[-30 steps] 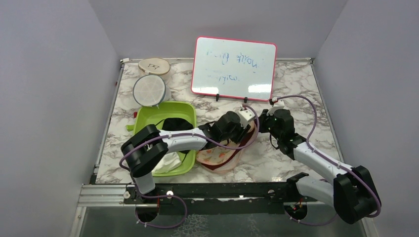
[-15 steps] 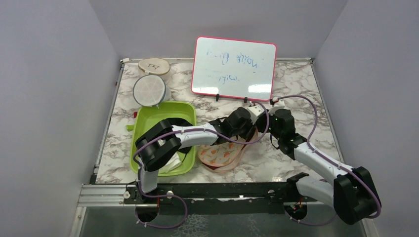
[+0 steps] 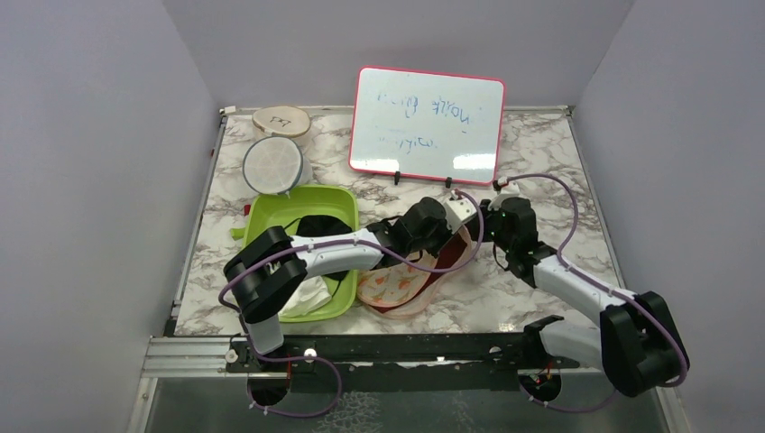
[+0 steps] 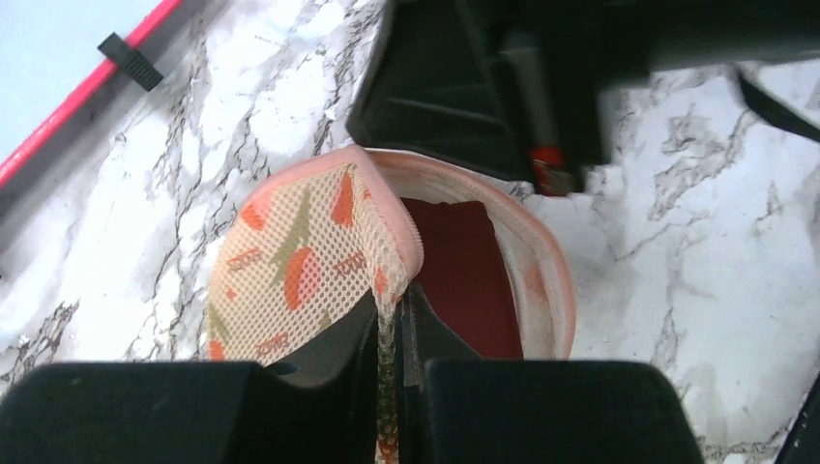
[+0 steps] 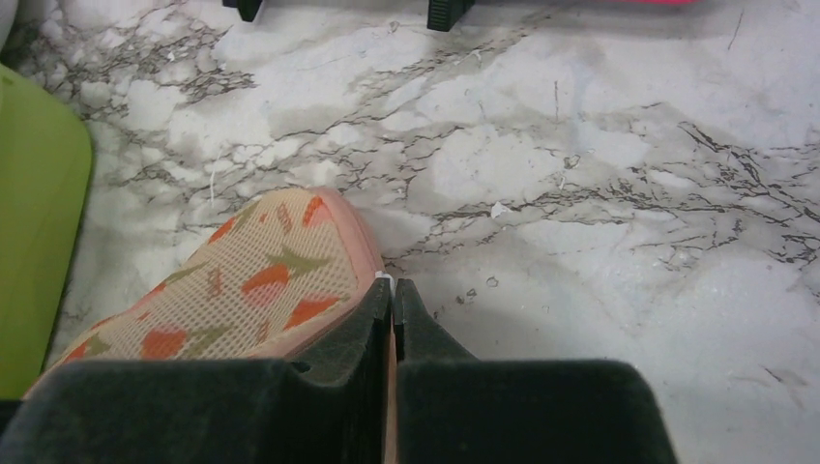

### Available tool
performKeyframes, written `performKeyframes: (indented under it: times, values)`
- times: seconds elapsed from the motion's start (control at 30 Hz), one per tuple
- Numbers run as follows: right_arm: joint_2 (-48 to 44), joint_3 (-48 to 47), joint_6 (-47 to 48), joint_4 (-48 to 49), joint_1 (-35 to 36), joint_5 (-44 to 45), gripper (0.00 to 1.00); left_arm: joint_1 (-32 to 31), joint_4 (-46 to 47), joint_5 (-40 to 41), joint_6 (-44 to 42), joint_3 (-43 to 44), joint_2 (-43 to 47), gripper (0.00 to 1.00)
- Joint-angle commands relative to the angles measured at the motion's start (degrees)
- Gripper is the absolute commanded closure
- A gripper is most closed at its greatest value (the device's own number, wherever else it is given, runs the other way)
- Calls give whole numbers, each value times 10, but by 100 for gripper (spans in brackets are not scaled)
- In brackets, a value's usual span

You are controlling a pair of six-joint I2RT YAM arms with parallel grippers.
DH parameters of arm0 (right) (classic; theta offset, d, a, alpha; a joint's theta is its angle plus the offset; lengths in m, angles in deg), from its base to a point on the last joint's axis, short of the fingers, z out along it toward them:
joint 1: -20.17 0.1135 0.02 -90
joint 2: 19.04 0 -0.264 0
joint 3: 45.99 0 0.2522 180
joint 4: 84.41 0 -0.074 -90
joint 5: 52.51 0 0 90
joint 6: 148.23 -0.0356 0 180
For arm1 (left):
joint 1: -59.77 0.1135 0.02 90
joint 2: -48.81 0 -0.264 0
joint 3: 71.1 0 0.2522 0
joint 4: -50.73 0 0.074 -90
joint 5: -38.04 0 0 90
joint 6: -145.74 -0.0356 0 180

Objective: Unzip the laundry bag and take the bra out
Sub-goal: Unzip the laundry bag at the center of the board.

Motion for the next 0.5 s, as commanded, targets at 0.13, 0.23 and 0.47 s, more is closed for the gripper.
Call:
performKeyframes:
  times: [0.13, 0.23, 0.47]
  values:
    - [116, -13, -28, 124, -51, -21, 99, -2, -12, -73, -18, -5, 45, 100]
    - [125, -21, -33, 127, -72, -20, 99, -3, -34, -70, -22, 10, 39, 100]
    - [85, 6, -41, 123, -99, -19, 99, 2, -64, -43, -40, 36, 31, 100]
